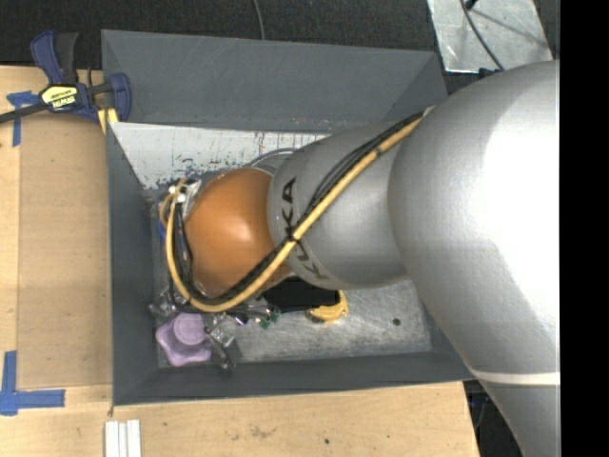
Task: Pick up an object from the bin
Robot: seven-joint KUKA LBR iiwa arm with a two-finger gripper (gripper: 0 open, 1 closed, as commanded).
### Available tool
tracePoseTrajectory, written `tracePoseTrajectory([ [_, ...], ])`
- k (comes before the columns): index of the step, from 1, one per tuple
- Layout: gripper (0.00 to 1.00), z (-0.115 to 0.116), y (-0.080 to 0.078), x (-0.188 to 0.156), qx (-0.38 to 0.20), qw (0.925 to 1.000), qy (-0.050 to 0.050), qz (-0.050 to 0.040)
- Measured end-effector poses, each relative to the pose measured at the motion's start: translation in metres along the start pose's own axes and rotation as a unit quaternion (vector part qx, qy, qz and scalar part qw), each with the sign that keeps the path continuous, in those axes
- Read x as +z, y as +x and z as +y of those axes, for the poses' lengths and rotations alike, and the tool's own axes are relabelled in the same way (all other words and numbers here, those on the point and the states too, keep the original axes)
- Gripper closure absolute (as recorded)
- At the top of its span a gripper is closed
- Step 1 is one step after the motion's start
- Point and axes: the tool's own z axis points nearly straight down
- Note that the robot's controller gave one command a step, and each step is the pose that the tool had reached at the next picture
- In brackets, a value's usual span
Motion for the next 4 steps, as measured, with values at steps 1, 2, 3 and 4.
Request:
tracePoseTrajectory([
  [1, 1.00, 0.000, -0.006, 0.000, -0.083, 0.9965, -0.003, -0.0017],
  [2, 1.00, 0.000, -0.006, 0.000, -0.083, 0.9966, -0.003, -0.0016],
  [3, 1.00, 0.001, -0.006, -0.003, -0.083, 0.9966, -0.004, -0.0009],
  [4, 1.00, 0.002, -0.004, -0.021, -0.083, 0.9965, -0.008, 0.0056],
])
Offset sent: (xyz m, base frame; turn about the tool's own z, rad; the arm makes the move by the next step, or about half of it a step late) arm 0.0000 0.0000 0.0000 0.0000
